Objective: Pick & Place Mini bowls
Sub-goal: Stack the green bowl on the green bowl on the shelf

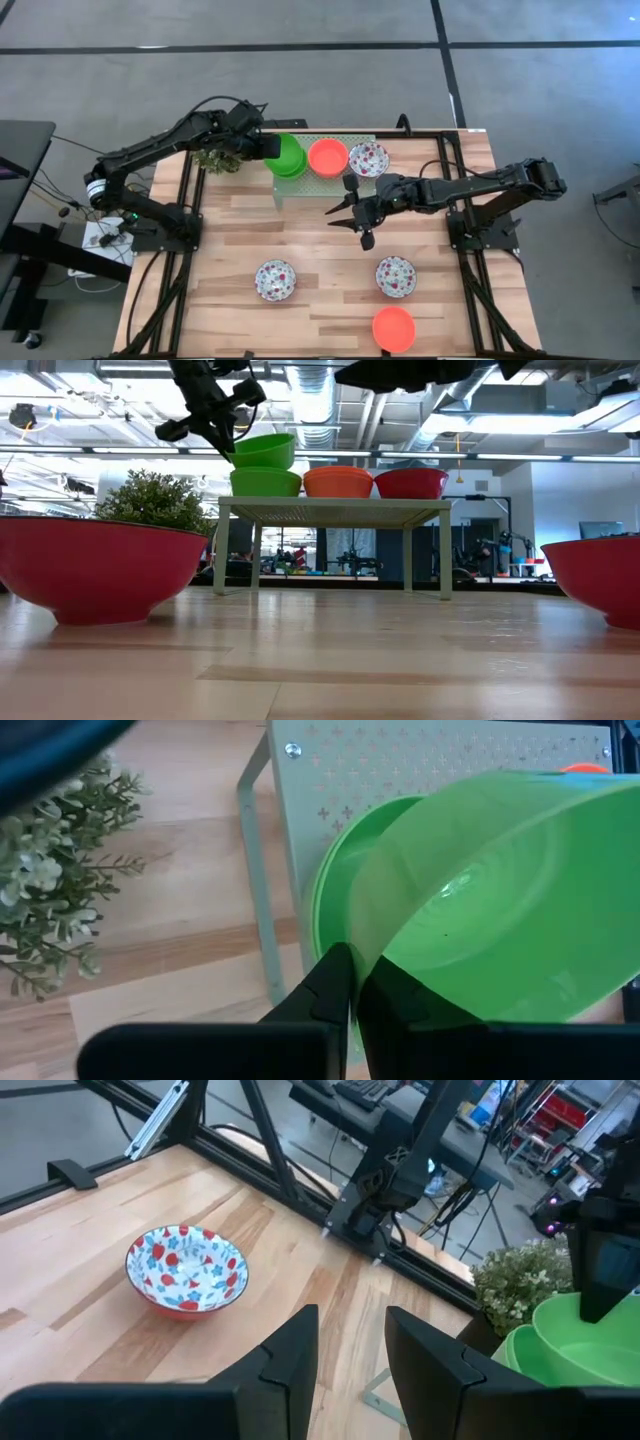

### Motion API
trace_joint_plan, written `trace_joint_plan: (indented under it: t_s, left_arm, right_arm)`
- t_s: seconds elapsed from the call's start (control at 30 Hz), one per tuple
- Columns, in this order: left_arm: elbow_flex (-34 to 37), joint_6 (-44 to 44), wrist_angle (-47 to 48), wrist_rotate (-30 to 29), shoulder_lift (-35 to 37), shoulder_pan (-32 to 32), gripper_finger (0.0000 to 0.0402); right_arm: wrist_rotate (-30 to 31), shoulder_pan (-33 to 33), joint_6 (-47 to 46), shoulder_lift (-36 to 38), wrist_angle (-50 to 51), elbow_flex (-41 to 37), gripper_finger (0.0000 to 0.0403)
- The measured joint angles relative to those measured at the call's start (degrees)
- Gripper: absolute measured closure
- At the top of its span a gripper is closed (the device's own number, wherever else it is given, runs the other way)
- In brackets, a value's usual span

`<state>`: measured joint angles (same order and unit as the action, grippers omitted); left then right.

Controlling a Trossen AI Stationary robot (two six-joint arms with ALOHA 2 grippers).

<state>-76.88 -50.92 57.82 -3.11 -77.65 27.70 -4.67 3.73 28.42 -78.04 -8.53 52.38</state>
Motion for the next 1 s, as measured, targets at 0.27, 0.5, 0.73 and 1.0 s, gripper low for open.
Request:
trace_joint_plan:
  t_s: [0.27, 0.5, 0.73, 1.0]
  left_arm:
    - [0.0, -0.3, -0.3, 0.1, 0.0, 0.2, 0.0351]
    - [0.0, -0.3, -1.2, 0.1, 0.0, 0.2, 0.0323]
    - [0.0, 3.0, -4.0, 0.1, 0.5, 0.2, 0.0319]
    - [0.0, 6.0, -4.7, 0.2, 1.7, 0.0, 0.0320]
  right_arm:
    - [0.0, 0.0, 0.0, 0.0, 0.4, 0.0, 0.0290]
    - [0.0, 0.0, 0.0, 0.0, 0.4, 0.0, 0.0290]
    - [0.0, 0.0, 0.0, 0.0, 0.4, 0.0, 0.0290]
    - [0.0, 0.0, 0.0, 0.0, 0.8, 0.0, 0.0290]
